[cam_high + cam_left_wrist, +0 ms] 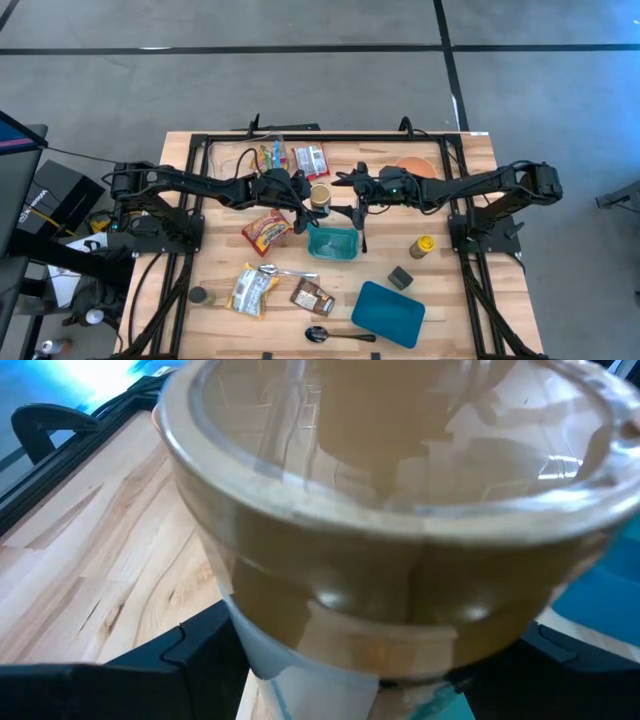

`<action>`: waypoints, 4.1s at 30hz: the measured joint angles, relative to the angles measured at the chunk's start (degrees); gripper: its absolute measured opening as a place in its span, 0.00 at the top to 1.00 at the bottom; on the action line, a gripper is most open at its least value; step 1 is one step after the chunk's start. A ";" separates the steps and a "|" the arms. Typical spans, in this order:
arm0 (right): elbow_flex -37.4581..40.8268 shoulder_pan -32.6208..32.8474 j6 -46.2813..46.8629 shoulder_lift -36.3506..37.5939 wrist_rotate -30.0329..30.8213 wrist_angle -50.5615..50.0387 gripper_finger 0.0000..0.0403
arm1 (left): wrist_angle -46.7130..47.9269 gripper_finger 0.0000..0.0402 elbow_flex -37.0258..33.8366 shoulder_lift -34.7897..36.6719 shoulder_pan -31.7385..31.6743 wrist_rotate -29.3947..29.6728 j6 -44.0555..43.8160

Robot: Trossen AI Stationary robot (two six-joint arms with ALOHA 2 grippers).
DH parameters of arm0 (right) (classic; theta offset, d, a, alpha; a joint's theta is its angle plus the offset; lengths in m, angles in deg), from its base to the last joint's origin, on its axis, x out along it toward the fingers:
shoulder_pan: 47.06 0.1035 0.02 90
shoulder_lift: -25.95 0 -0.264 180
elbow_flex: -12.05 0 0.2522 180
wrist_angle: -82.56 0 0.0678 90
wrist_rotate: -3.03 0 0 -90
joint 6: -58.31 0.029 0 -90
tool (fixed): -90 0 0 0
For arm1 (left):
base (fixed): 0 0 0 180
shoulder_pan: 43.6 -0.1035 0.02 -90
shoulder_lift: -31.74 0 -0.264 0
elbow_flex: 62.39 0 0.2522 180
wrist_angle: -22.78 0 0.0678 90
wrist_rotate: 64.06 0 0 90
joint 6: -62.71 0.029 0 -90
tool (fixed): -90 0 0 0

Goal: Pick & Place Food Item
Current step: Put the gold seasoning bottle into the blue bin

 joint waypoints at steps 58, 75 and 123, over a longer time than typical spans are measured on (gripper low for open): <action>0.00 1.11 3.63 0.00 -1.64 0.26 0.17 | -9.39 0.30 3.43 -6.52 1.19 -2.62 0.02; 0.00 1.11 4.53 0.00 -1.63 1.96 0.17 | -10.34 0.30 3.43 -7.19 1.19 -2.60 0.02; 0.15 1.10 3.86 -6.68 -3.52 11.17 0.18 | -8.72 0.30 3.34 -7.04 1.19 -3.08 0.11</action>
